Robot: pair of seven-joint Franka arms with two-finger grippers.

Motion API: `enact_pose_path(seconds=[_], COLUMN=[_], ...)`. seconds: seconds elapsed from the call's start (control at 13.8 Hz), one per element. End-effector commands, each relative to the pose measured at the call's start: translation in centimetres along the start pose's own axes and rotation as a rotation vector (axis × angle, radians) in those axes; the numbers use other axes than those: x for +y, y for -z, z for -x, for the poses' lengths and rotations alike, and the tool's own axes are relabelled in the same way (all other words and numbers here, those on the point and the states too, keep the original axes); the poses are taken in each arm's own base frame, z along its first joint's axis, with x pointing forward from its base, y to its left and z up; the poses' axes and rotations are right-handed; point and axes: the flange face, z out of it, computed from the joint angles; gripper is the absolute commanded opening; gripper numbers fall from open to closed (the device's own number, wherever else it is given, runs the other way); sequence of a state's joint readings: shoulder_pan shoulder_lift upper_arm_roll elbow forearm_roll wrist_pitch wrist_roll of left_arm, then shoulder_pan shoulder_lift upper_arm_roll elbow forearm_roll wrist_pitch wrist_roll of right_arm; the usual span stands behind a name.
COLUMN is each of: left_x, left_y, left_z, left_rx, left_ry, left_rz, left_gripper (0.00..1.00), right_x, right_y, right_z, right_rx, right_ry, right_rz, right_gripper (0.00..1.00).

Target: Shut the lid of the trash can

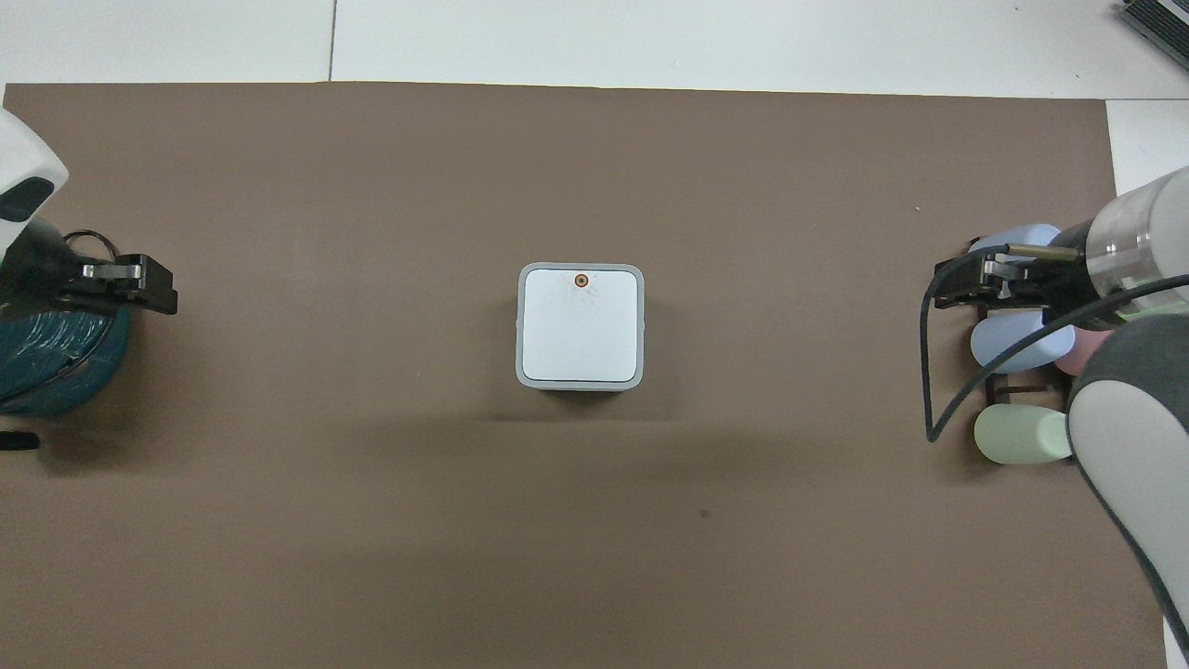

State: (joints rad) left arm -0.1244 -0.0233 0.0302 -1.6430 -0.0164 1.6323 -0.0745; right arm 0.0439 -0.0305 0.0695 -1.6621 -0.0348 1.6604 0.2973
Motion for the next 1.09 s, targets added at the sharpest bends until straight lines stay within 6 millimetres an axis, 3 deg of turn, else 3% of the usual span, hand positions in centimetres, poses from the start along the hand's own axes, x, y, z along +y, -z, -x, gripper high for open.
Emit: enact_pose_path(seconds=[0.0,0.29,0.65,1.02], left_x=[0.2,0.2,-2.1,-1.6], left_y=[0.5,0.5,0.6,0.4], left_z=[0.4,0.2,0.1,0.2], left_rx=[0.008,0.019,0.018,0.017], left_ry=[-0.011,-0.011,-0.048,-0.051], left_rz=[-0.028,-0.028,-0.051,-0.051], left_gripper=[1.00,1.00,1.00,1.00], right_x=[0.5,0.5,0.5,0.7], right_y=[0.0,0.0,0.0,0.0], right_z=[0.2,0.2,0.2,0.1], right_rx=[-0.002,-0.002,-0.002,-0.002], right_ry=[0.014,0.014,0.014,0.008], right_rz=[-0.013,-0.013,-0.013,-0.013], right_gripper=[1.00,1.00,1.00,1.00])
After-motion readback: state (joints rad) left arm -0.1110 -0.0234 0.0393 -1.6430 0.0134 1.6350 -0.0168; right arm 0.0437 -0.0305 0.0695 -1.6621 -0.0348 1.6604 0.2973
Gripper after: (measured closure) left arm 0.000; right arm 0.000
